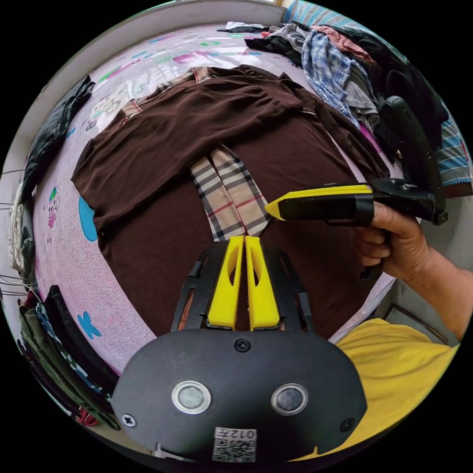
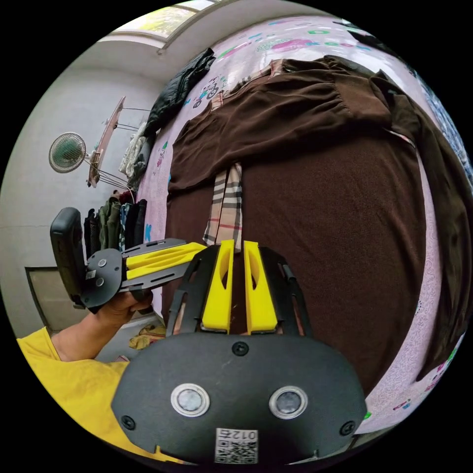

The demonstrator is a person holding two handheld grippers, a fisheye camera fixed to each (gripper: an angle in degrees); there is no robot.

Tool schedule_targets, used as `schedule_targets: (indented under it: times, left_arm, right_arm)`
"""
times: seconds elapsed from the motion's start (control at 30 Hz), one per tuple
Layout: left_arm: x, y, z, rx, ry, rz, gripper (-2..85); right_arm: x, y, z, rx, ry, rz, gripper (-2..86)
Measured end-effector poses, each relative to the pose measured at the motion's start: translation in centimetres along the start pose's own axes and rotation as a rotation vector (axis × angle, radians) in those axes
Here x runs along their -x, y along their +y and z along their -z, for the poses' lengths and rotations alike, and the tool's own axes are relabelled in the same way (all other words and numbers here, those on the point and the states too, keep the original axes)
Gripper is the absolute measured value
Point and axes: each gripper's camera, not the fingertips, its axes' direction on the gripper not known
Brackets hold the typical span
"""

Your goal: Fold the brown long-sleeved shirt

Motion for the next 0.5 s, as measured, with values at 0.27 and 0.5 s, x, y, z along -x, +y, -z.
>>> schedule_targets:
  times: [0.27,0.5]
  left_arm:
    - [0.4,-1.1,0.3,0.021,0.002,0.006,0.0]
    - [-0.2,-2.6,-0.1,0.076,-0.03,-0.023,0.0]
  right_arm:
    - [0.7,-0.5,1.0,-0.006,0.017,0.054,0.3]
    - [0.6,-1.6,0.4,0.054,0.061,0.047,0.2]
